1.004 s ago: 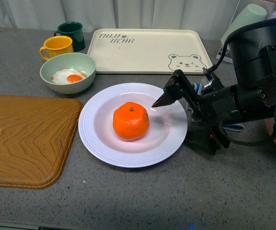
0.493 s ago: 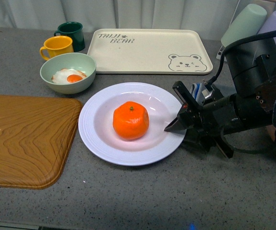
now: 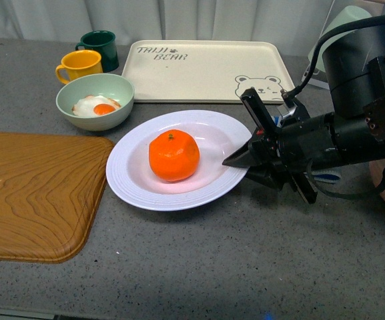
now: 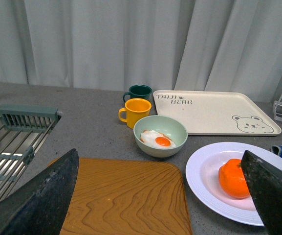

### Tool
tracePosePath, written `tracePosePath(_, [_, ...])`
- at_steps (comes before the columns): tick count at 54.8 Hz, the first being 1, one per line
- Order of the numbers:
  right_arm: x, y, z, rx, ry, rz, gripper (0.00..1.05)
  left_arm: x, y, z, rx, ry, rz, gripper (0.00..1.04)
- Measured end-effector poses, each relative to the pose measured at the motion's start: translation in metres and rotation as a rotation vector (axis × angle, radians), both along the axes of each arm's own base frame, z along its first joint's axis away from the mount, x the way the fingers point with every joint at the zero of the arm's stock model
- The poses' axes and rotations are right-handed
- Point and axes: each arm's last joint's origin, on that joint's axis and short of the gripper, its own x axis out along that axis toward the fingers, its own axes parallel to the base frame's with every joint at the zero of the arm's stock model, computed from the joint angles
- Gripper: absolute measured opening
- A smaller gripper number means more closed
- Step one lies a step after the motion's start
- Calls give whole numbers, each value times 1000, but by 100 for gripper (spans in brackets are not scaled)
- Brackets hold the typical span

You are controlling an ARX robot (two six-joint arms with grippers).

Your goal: Place orange and plate with both arms

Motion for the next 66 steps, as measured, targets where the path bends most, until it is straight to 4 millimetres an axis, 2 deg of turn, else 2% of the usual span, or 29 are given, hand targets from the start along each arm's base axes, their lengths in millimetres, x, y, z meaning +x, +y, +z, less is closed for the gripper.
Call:
tracePosePath(13, [-3,-14,3,55,-109,-69,3,0,0,0,0,0,0,98])
tracePosePath(23, [9,-22,14,129,-196,-108,3,0,0,0,0,0,0,98])
tracePosePath(31, [36,-19,33,171,-247,-111,3,0,0,0,0,0,0,98])
tracePosePath(36, [56,-16,37,182,-260,-111,3,0,0,0,0,0,0,98])
tracePosePath(56, [142,-4,19,170,-226,-122,3,0,0,0,0,0,0,98])
tracePosePath(66, [170,-3,23,159,-244,-129,3,0,0,0,0,0,0,98])
